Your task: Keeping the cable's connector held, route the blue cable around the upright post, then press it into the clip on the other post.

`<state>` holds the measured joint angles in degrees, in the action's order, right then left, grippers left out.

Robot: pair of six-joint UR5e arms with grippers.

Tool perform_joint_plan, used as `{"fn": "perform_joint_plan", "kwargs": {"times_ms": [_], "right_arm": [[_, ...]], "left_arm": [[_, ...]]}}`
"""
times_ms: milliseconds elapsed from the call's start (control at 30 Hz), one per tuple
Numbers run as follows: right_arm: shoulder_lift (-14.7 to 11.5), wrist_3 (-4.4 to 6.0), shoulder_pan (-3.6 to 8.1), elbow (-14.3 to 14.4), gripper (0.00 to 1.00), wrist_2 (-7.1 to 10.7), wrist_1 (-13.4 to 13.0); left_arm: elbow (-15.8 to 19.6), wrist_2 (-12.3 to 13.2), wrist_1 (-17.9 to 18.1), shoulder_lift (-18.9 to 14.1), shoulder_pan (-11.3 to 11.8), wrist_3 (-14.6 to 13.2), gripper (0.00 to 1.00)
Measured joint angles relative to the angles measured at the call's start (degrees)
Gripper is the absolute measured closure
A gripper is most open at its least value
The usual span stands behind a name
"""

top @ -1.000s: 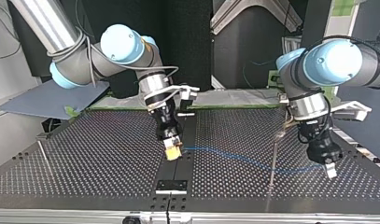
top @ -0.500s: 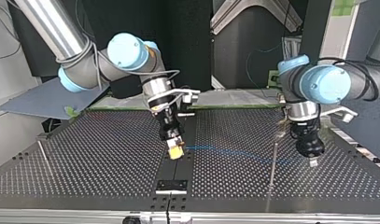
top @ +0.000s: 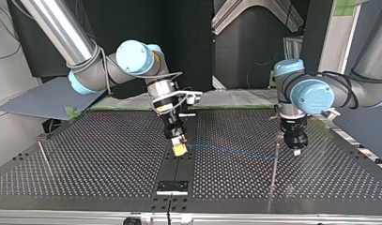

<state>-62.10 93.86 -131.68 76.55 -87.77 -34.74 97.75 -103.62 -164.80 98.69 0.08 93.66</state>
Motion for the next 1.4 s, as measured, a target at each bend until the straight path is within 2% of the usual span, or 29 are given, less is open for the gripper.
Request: {"fn": "perform_joint_plan", "kwargs": {"times_ms": [267,533,800,1067,1300,1333,1367,1400], "right_arm": [[2.7,-0.47,0.00,0.0,1.00,-0.21,-0.6],[5.2,-0.57,0.35,0.0,1.00,-0.60,-2.2],[7.6,-0.59,0.80,0.0,1.00,-0.81,-3.2],[11.1,-0.59,1.17,0.0,1.00,-1.37,-4.4],[12.5,-0.59,1.20,0.0,1.00,-1.69,-4.7],[12.6,-0.59,1.20,0.0,1.00,-1.70,-4.7],[12.8,-0.59,1.20,0.0,1.00,-1.71,-4.7],[12.9,-0.59,1.20,0.0,1.00,-1.71,-4.7]], "left_arm": [[-2.3,2.0,1.0,1.2,0.2,1.4,1.00],[-3.4,2.5,1.2,1.5,0.6,2.4,1.00],[-4.9,4.1,2.0,5.0,0.8,2.6,1.00],[-6.6,4.5,2.4,6.1,0.7,3.6,1.00],[-7.0,5.3,2.5,8.6,0.1,3.7,1.00],[-7.0,5.3,2.5,9.0,0.0,3.8,0.97],[-7.0,5.4,2.5,9.3,-0.1,3.8,0.87],[-7.0,5.4,2.5,9.4,-0.2,3.9,0.87]]}}
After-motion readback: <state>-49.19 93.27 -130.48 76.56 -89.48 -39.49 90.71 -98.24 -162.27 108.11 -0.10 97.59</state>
